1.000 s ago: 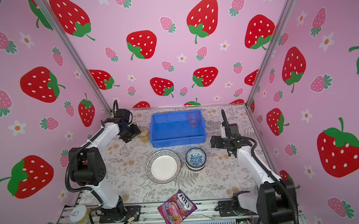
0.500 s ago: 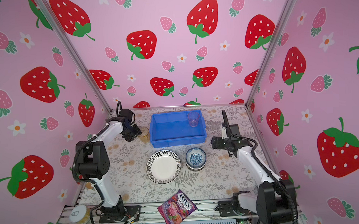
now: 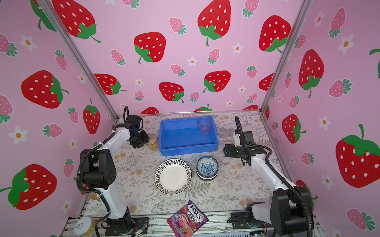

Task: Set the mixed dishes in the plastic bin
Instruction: 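Close the left gripper on the amber glass tumbler and lift it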

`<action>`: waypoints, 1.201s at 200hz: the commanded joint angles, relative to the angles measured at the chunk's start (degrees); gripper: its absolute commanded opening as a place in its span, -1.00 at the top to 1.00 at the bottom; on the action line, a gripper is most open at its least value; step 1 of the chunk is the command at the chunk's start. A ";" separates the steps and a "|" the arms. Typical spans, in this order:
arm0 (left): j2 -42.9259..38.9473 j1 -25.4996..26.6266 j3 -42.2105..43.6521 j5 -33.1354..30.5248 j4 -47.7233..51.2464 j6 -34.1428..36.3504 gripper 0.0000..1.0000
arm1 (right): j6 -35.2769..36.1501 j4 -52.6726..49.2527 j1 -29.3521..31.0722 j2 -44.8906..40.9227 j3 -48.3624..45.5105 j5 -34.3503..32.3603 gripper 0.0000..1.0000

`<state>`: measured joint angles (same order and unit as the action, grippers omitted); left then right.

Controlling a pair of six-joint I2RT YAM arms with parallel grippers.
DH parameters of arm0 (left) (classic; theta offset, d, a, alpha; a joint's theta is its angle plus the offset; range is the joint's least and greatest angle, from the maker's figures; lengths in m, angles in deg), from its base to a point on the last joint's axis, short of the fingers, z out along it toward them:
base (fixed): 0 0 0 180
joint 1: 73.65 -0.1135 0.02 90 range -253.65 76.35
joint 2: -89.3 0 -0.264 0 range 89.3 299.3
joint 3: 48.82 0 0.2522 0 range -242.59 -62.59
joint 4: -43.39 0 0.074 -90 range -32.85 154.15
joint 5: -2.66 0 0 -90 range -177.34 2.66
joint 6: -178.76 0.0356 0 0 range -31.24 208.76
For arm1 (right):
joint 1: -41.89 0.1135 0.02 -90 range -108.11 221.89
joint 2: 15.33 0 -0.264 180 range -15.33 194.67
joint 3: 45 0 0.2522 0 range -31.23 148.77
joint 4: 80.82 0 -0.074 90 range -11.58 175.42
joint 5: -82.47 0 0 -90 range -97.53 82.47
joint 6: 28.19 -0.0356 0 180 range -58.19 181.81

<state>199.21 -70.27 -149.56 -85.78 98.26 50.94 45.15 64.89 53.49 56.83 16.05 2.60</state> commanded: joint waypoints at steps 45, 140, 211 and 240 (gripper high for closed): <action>2.68 1.23 -3.25 -0.40 1.73 0.91 0.50 | 0.85 0.67 -0.80 0.44 -0.78 1.07 -0.76; 0.27 1.90 -2.96 -2.83 4.02 1.15 0.75 | 0.84 -0.07 -0.97 -0.88 -0.62 1.21 -0.76; -3.32 2.94 -5.07 -6.53 11.41 2.63 1.00 | 0.96 -0.16 -1.00 -0.68 -0.31 2.33 -0.76; -5.04 4.87 -7.05 -9.43 15.90 4.12 1.00 | 1.02 -0.55 -1.08 -0.77 -0.09 3.06 -0.76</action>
<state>196.76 -67.19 -152.95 -91.22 108.00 53.63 45.19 65.06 52.85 56.92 15.83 4.37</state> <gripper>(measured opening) 0.094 0.881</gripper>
